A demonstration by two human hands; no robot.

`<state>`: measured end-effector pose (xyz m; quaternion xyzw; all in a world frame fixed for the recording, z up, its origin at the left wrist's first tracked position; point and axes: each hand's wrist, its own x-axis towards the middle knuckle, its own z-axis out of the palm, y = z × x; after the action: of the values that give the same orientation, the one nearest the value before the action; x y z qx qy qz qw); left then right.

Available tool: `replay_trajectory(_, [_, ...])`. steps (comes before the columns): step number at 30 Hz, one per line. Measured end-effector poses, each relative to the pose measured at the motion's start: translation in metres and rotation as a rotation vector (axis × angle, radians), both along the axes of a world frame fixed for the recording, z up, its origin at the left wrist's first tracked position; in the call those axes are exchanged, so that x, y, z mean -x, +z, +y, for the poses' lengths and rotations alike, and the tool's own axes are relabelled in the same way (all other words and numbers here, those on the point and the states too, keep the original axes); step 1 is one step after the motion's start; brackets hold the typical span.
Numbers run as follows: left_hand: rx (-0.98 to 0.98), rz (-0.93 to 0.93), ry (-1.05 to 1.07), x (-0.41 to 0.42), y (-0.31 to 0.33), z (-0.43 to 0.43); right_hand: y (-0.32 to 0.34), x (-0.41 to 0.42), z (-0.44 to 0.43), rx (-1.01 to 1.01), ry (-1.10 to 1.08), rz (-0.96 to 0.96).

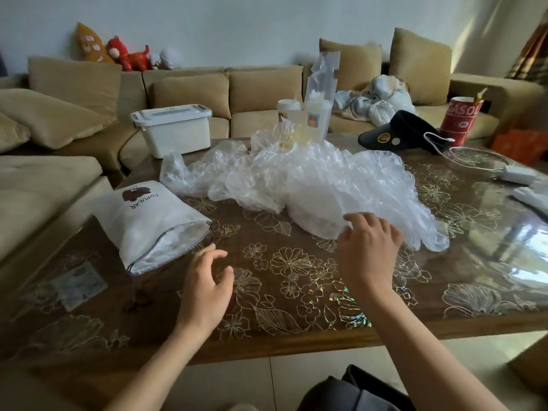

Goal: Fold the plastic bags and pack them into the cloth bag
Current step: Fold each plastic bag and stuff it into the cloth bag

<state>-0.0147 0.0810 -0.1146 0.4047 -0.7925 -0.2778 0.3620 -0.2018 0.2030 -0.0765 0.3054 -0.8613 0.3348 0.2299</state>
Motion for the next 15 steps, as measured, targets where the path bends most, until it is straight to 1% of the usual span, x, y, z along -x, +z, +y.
replay_trajectory(2, [-0.028,0.019,0.008,0.001,0.002,-0.001,0.002,-0.003,-0.004,-0.01,0.019,-0.038])
replay_trajectory(4, [-0.042,0.035,0.019,0.001,0.002,0.0,0.002,0.0,-0.004,-0.05,-0.033,-0.101])
replay_trajectory(6, [-0.067,0.044,0.014,0.001,0.002,0.0,0.001,0.006,-0.001,-0.068,-0.098,-0.123])
replay_trajectory(9, [-0.087,0.043,0.007,0.0,0.003,0.0,0.006,0.004,-0.002,0.042,-0.101,-0.108])
replay_trajectory(10, [-0.121,0.063,0.001,0.0,0.005,-0.001,0.008,-0.001,-0.005,0.098,-0.066,-0.075])
replay_trajectory(12, [-0.299,0.157,-0.021,0.0,0.011,-0.004,0.014,-0.018,-0.015,0.177,0.058,0.039])
replay_trajectory(14, [-0.464,0.252,-0.061,-0.002,0.017,-0.003,0.017,-0.047,-0.027,0.213,0.28,0.085])
replay_trajectory(15, [-0.476,0.283,-0.067,-0.006,0.02,-0.002,0.017,-0.065,-0.036,0.216,0.421,0.083])
